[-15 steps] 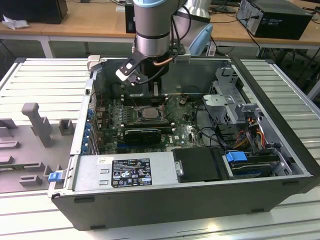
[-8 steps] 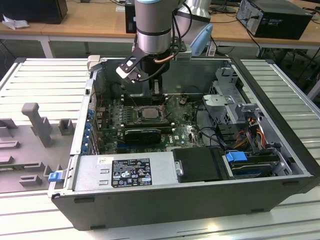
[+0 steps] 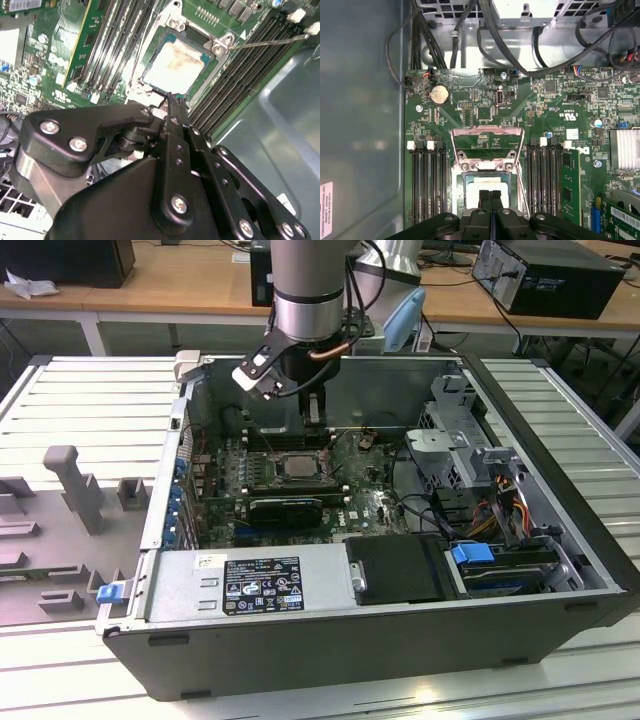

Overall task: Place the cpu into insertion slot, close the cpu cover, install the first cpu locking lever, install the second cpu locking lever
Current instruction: 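Close the cpu cover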

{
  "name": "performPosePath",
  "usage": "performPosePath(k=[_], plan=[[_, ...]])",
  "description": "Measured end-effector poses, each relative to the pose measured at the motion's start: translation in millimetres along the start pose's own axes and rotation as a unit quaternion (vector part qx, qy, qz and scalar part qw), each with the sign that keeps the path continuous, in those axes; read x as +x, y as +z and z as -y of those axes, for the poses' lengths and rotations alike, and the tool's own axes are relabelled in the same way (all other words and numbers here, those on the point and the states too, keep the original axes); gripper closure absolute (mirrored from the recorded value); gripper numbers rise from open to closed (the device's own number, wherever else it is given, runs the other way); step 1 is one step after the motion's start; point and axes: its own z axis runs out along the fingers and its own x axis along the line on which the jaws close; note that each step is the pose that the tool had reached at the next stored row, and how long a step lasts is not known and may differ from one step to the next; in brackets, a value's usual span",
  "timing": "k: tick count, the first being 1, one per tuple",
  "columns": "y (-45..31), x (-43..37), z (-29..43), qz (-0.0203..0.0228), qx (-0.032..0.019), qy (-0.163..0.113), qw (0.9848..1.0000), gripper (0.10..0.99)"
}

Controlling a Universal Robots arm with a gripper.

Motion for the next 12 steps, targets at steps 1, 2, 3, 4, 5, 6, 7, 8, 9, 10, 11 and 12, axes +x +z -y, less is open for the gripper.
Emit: performPosePath(k=[1, 2, 3, 4, 5, 6, 7, 8, 9, 10, 11, 12], plan=[[0.1, 0.0, -1.9, 0.0000, 0.0006, 0.000, 1.0000, 0.980], [0.4, 0.1, -5.5, 0.0001, 0.0016, 0.000, 1.0000, 0.980], [0.5, 0.1, -7.4, 0.0000, 0.0020, 0.000, 1.0000, 0.980], [0.0, 0.2, -7.6, 0.0002, 0.0021, 0.000, 1.0000, 0.980], [-0.8, 0.2, -7.7, 0.0001, 0.0020, 0.000, 1.0000, 0.980], [-2.3, 0.2, -7.8, 0.0001, 0.0020, 0.000, 1.0000, 0.980], [-4.1, 0.2, -8.0, 0.0001, 0.0020, 0.000, 1.0000, 0.980], [-5.6, 0.3, -8.1, 0.0001, 0.0020, 0.000, 1.0000, 0.980], [-10.7, 0.4, -8.5, 0.0001, 0.0020, 0.000, 1.0000, 0.980], [-15.1, 0.5, -8.8, 0.0001, 0.0020, 0.000, 1.0000, 0.980], [-16.2, 0.5, -8.9, 0.0001, 0.0020, 0.000, 1.0000, 0.980], [-16.2, 0.5, -9.0, 0.0000, 0.0019, 0.000, 1.0000, 0.980]])
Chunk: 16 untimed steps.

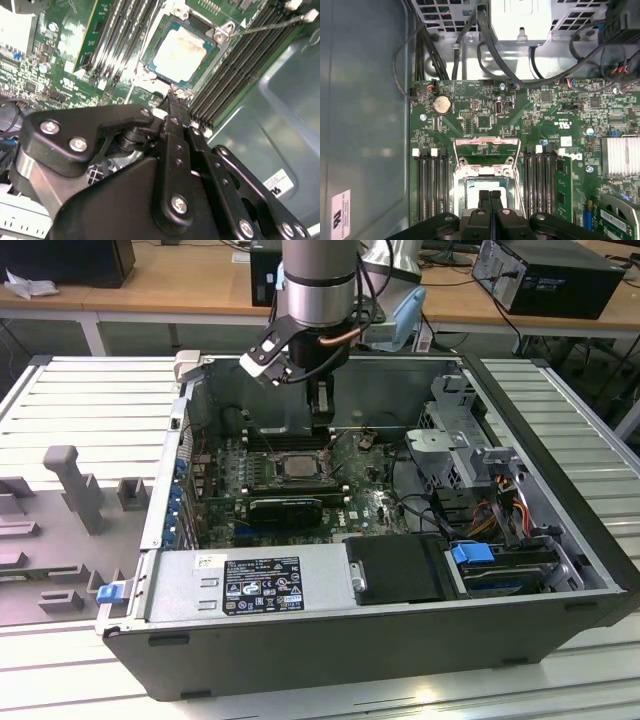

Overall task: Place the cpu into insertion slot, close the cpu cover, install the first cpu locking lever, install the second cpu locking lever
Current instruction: 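Close the cpu cover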

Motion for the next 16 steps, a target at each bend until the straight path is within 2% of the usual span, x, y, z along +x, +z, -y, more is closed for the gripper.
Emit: performPosePath(k=[1, 3, 5, 10, 16], plan=[[0.0, 0.0, -1.4, 0.0001, 0.0003, 0.000, 1.0000, 0.980], [0.7, 0.2, -10.2, 0.0002, 0.0033, 0.000, 1.0000, 0.980], [0.6, 0.3, -14.9, 0.0004, 0.0051, 0.000, 1.0000, 0.980], [-6.4, 0.5, -15.7, 0.0003, 0.0051, 0.000, 1.0000, 0.980], [-6.2, 0.6, -22.3, 0.0003, 0.0064, 0.000, 1.0000, 0.980]])
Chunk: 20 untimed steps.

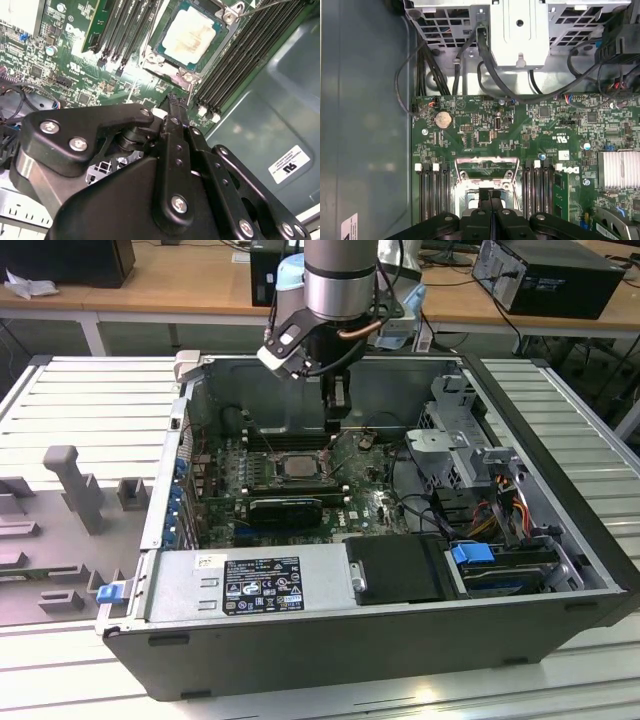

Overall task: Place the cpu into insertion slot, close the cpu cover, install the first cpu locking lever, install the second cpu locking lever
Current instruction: 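Close the cpu cover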

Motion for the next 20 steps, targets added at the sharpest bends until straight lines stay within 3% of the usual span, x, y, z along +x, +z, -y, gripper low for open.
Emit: performPosePath(k=[11, 16, 20], plan=[[0.9, 0.4, -15.4, 0.0001, 0.0027, 0.000, 1.0000, 0.980], [1.8, 0.8, -29.8, 0.0001, 0.0058, 0.000, 1.0000, 0.980], [2.5, 1.0, -37.2, 0.0001, 0.0064, 0.000, 1.0000, 0.980]])
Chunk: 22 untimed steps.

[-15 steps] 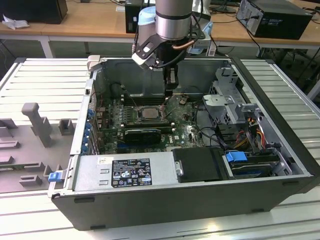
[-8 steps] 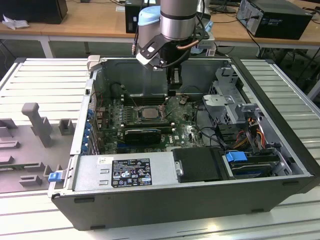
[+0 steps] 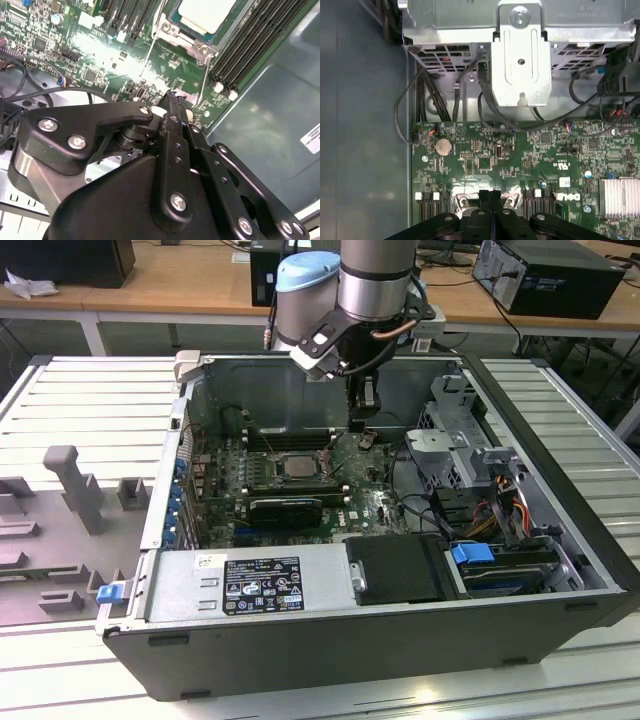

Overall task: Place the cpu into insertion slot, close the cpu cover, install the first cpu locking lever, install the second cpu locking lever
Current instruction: 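Close the cpu cover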

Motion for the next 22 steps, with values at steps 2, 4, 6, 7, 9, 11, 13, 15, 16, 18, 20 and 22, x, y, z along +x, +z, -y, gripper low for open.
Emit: performPosePath(k=[2, 4, 6, 7, 9, 11, 13, 15, 16, 18, 20, 22], plan=[[0.6, 0.0, -1.7, 0.0001, 0.0000, 0.000, 1.0000, 0.980], [2.7, 0.0, -3.5, 0.0001, 0.0001, 0.000, 1.0000, 0.980], [6.3, 0.0, -3.9, 0.0001, 0.0006, 0.000, 1.0000, 0.980], [8.8, -0.1, -4.0, 0.0001, 0.0010, 0.000, 1.0000, 0.980], [11.7, -0.1, -4.2, 0.0001, 0.0018, 0.000, 1.0000, 0.980], [14.4, -0.1, -4.5, 0.0001, 0.0026, 0.000, 1.0000, 0.980], [17.8, -0.2, -6.3, 0.0003, 0.0029, 0.000, 1.0000, 0.980], [18.9, -0.1, -7.4, 0.0001, 0.0030, 0.000, 1.0000, 0.980], [18.3, -0.1, -7.8, 0.0000, 0.0031, 0.000, 1.0000, 0.980], [16.8, 0.0, -9.5, 0.0001, 0.0044, 0.000, 1.0000, 0.980], [16.7, 0.1, -13.4, 0.0001, 0.0084, 0.000, 1.0000, 0.980], [16.8, 0.2, -18.6, 0.0004, 0.0125, 0.000, 0.9999, 0.980]])
